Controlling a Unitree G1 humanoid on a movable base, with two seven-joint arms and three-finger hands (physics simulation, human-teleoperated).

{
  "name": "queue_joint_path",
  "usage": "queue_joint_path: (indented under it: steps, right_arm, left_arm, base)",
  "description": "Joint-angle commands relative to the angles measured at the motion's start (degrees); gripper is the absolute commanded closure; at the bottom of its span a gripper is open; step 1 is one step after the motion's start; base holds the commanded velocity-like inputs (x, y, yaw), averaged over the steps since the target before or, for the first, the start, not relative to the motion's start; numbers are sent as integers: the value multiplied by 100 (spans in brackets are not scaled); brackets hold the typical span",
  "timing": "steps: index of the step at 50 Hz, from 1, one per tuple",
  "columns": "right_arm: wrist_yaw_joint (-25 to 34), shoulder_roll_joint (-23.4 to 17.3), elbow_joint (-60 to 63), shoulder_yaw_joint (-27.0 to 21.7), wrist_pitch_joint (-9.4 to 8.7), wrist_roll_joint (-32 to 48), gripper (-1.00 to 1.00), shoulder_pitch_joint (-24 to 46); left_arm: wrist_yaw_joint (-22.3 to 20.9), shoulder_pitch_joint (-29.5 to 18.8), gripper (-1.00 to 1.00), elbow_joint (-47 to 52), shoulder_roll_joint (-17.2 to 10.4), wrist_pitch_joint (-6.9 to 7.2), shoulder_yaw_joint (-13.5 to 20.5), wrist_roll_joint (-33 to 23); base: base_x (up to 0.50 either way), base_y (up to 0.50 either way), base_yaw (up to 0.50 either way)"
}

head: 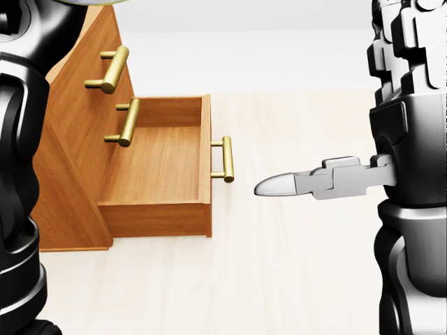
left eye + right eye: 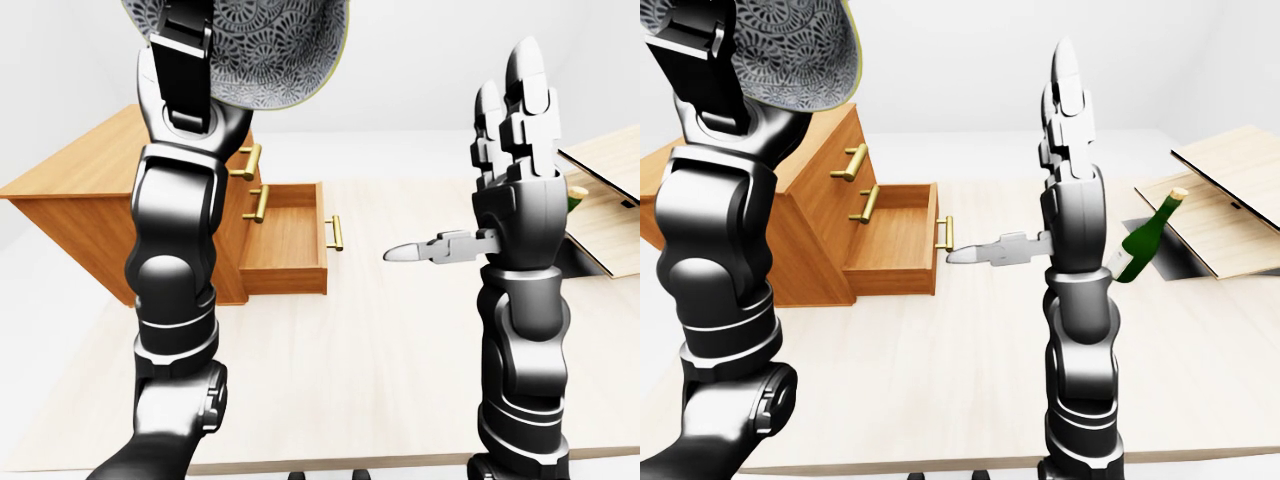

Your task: Put the bowl on top of the cabinet.

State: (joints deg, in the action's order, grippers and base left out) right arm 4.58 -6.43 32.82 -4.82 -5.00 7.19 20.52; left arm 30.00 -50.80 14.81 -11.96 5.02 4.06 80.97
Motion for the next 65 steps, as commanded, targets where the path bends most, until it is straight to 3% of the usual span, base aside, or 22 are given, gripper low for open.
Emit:
queue_joint_path:
  steps: [1, 20, 29, 44, 65]
  right_arm:
    - [2, 20, -50, 8, 0, 7, -100, -44]
    - [-7, 6, -15, -10, 0, -14, -100, -11]
    - [-14, 4, -66, -15, 0, -24, -100, -9]
    - [-12, 6, -16, -3, 0, -16, -100, 8]
    - [-19, 18, -141, 0, 0, -11, -100, -53]
  left_arm:
    - [0, -26, 100, -222, -33, -2, 106, 135]
    - [0, -420, 100, -885, -577, -2, 502, -218]
    - [0, -389, 100, -1057, -593, -2, 537, -411]
    - [0, -357, 100, -1477, -638, -2, 718, -1240]
    - [0, -427, 100, -1889, -1124, -2, 1025, -1561]
  base:
    - [0, 0, 0]
    - [0, 0, 0]
    - [0, 0, 0]
    - [0, 0, 0]
    - [0, 0, 0]
